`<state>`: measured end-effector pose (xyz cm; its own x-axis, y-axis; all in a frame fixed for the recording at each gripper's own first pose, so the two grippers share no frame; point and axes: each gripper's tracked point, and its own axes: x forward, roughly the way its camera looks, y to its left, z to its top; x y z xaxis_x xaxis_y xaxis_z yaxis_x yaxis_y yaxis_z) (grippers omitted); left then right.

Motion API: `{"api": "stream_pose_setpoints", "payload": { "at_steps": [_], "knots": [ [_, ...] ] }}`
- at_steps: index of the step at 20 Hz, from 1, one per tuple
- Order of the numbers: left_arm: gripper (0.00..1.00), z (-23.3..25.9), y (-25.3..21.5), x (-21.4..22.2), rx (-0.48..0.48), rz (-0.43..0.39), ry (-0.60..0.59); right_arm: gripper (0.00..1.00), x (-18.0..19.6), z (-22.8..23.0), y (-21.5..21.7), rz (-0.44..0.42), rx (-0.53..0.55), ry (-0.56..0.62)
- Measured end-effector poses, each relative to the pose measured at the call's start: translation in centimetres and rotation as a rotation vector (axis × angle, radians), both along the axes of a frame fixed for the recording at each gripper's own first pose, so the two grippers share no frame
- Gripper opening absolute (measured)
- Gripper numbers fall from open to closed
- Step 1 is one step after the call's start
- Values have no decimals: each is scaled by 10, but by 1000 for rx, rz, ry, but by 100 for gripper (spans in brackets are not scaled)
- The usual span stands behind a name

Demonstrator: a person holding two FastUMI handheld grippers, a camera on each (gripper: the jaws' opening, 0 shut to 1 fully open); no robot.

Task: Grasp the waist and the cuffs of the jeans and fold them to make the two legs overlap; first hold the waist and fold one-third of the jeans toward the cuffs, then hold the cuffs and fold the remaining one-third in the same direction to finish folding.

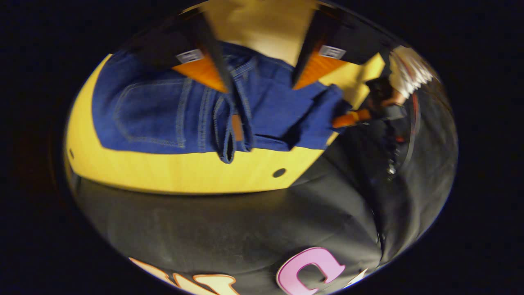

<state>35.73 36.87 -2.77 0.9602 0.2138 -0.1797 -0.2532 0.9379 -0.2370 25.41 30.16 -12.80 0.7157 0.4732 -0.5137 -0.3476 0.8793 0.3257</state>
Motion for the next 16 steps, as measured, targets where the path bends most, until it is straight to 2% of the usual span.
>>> {"api": "stream_pose_setpoints", "payload": {
  "at_steps": [1,4,5,6,7,10,13,14,15,16],
  "knots": [
    [95,0,2,0,13,4,0,92,-3,9,-1,-9,23,1],
    [95,-4,2,0,46,9,11,92,-11,36,-26,-66,41,-24],
    [94,-4,2,1,52,1,8,98,-14,44,-38,-91,42,-33],
    [95,-4,1,1,59,-8,5,98,-16,48,-51,-118,35,-37],
    [87,-3,2,0,58,-16,6,98,-22,49,-65,-147,25,-33],
    [79,-4,3,-3,58,-58,-11,98,-39,49,-96,-217,8,-17],
    [59,-3,10,-6,26,-90,-46,98,-54,51,-108,-255,35,4],
    [51,-6,10,-11,-21,-86,-70,98,-57,52,-110,-265,44,12],
    [14,-8,13,-12,-36,-85,-85,98,-60,53,-112,-273,51,15],
    [14,-7,16,-13,-45,-79,-92,98,-62,54,-115,-283,57,16]
  ]
}}
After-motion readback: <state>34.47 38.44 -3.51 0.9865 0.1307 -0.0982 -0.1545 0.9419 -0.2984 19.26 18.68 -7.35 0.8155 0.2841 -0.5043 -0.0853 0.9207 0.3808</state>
